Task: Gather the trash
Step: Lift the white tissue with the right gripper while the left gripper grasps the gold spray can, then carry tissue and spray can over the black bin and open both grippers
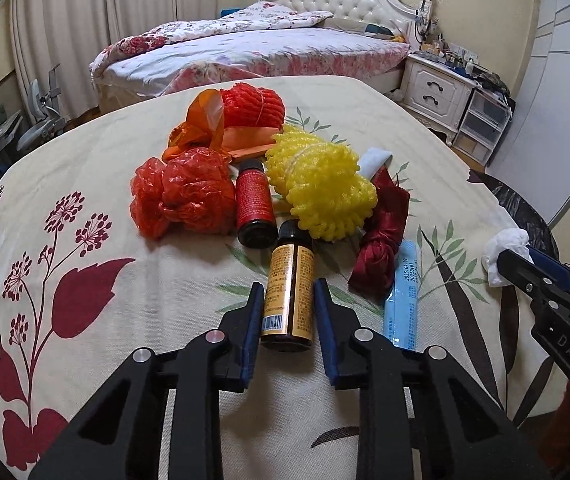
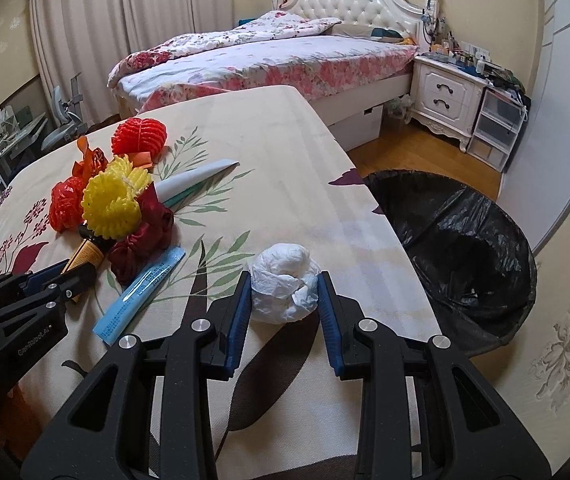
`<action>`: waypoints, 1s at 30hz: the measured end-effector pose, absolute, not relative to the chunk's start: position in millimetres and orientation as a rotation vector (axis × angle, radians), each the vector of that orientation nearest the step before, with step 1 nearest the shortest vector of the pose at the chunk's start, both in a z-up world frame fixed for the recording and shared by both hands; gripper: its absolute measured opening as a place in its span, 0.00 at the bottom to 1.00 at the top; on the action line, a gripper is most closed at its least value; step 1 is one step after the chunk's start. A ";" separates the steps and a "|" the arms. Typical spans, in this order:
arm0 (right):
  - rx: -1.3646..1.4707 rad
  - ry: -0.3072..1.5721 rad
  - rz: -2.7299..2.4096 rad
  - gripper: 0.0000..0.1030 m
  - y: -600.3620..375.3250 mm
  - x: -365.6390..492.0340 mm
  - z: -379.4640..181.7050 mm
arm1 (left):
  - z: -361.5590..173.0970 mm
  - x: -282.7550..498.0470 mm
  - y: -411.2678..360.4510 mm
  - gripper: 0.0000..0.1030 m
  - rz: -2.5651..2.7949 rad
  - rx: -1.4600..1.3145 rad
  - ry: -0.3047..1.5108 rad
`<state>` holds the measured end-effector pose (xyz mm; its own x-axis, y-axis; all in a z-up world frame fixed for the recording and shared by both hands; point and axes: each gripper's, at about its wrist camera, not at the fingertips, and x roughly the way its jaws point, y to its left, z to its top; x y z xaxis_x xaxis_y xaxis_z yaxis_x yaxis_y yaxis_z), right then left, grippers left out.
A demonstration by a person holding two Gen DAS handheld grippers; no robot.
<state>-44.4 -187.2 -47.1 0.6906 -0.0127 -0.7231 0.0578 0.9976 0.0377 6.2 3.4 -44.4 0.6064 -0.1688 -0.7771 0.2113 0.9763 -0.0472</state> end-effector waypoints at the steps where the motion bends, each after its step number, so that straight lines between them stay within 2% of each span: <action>1: 0.059 0.808 -0.039 0.31 -187.2 -44.5 -47.0 | -43.9 5.0 4.0 0.25 -0.220 0.051 0.890; 16: 0.043 0.798 -0.038 0.31 -180.3 -44.7 -38.8 | -19.8 -20.2 27.3 0.24 -0.242 0.014 0.809; 30: 0.060 0.750 -0.139 0.31 -214.5 -43.4 -20.1 | 11.4 -9.9 -1.6 0.24 -0.320 0.022 0.715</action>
<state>-43.4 -214.5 -20.1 0.7229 -0.1039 -0.6831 0.1469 0.9891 0.0050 -9.9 -1.6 11.4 0.7088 -0.2806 -0.6471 0.2957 0.9512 -0.0886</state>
